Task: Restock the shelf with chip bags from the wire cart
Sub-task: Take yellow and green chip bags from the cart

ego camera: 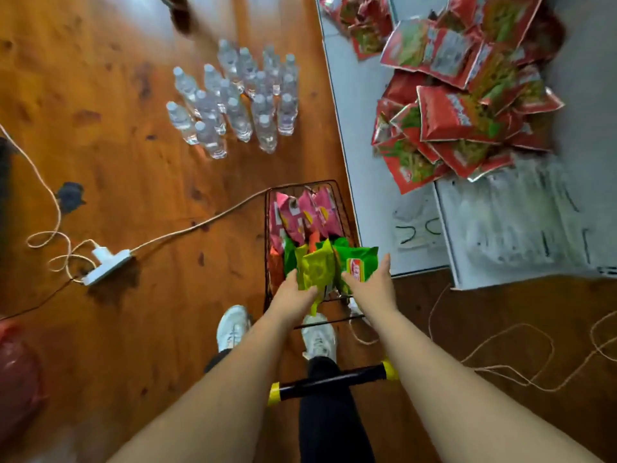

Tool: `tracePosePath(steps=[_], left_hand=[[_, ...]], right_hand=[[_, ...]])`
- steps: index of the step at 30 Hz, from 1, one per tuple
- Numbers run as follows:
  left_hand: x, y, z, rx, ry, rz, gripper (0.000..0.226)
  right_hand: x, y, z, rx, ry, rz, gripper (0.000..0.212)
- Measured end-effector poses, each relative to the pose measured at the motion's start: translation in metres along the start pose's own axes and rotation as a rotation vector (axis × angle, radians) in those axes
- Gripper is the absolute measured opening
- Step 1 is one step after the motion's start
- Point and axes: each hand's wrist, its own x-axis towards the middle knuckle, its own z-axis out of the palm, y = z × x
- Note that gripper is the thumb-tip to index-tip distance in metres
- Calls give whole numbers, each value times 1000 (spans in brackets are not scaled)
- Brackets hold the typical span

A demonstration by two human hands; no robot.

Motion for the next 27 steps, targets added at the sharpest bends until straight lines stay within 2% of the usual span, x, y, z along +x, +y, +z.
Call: tracePosePath(steps=[4, 6, 8, 10, 12, 13, 17, 19, 22, 25, 27], left_hand=[[37, -15, 16, -371, -162, 20, 51], [27, -13, 11, -505, -216, 1, 62], [-10, 8, -9, -488, -235, 11, 68], [-48, 25, -32, -345, -227, 55, 68], [-91, 41, -57, -275, -248, 82, 67], [-115, 51, -70, -234, -279, 108, 66], [-191, 83, -106, 37, -442, 254, 65], [-220, 109, -116, 223, -366, 418, 65], [-277, 161, -118, 598, -137, 789, 61], [-331, 204, -88, 978, -176, 1047, 94], [-374, 222, -53, 1138, -246, 1085, 105]], right_hand=[[11, -3, 41, -109, -39, -48, 77], [-3, -11, 44, 62, -121, 6, 83], [-22, -21, 35, 276, -192, 41, 100], [-48, -28, 19, 320, -205, 59, 120], [-74, -33, 1, 345, -139, 67, 125], [-91, -39, -10, 379, -92, 60, 117], [-181, -68, -79, 447, 127, 69, 63], [-219, -76, -114, 462, 185, 44, 47], [-281, -68, -174, 504, 207, 6, 29], [-343, -40, -234, 537, 176, -75, 28], [-387, -13, -271, 557, 159, -116, 40]])
